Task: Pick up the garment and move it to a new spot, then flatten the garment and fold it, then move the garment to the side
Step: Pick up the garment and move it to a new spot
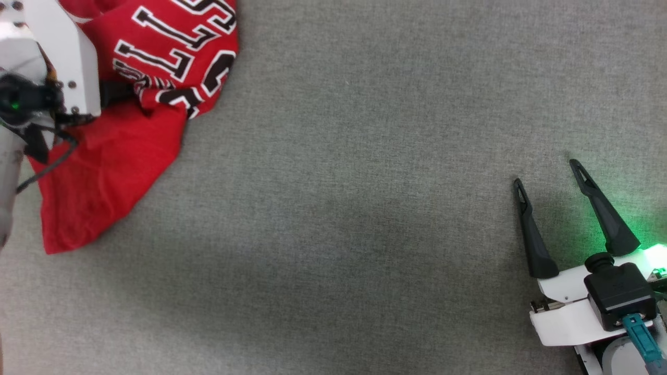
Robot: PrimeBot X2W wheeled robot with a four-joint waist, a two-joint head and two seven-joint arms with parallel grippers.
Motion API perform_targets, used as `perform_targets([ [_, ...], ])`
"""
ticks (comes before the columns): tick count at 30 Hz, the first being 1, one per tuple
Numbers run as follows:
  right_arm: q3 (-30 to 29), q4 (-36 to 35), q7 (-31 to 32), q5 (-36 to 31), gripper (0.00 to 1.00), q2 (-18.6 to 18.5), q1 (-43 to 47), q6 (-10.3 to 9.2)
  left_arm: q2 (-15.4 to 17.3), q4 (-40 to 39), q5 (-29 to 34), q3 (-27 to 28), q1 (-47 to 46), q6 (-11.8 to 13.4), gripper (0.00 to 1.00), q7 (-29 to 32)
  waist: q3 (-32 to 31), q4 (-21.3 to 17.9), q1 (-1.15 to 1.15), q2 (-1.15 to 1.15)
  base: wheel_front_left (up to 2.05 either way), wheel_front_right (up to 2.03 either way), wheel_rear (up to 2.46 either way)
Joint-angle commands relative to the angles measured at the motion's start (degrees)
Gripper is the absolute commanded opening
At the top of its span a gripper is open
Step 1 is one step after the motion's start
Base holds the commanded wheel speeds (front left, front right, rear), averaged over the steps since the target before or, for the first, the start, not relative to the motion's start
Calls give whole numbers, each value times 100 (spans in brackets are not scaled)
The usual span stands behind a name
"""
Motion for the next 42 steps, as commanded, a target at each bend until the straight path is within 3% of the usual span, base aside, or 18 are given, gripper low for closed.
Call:
perform_targets([
  [1,0,-39,12,-43,100,-18,-23,0,-295,215,18,-164,376,53,100,-3,157,-67,0,0,0,0,0],
  [3,-15,-103,37,-53,100,-13,-34,0,-374,311,26,-207,398,64,100,-1,183,-72,0,0,0,0,0],
  [4,-18,-133,21,-61,100,-5,-45,0,-431,344,-20,-182,411,80,91,-26,190,-72,0,0,0,0,0],
  [5,-19,-166,-11,-51,100,10,-54,0,-485,365,-61,-150,401,87,49,-68,190,-72,0,0,0,0,0],
  [6,-21,-178,-29,-47,100,26,-56,0,-550,415,-123,-119,393,126,14,-49,181,-71,0,0,0,0,0],
  [7,-24,-168,-33,-52,100,38,-53,0,-586,473,-147,-98,387,178,0,-17,159,-68,0,0,0,0,0],
  [13,27,6,-90,-43,100,113,-60,0,-487,470,-94,-19,142,328,0,-232,-96,-65,0,0,0,0,0],
  [23,98,664,-313,100,100,305,34,0,-133,97,113,69,-247,146,0,-1134,-1297,-72,0,0,0,0,0],
  [33,113,1242,-462,310,100,387,303,0,-146,-340,313,-149,-488,-24,0,-1697,-2698,-22,0,0,0,0,0],
  [42,-106,1366,-499,519,100,391,517,-1,-335,-681,176,-388,-377,-77,0,-1550,-3308,-333,0,0,0,0,0],
])
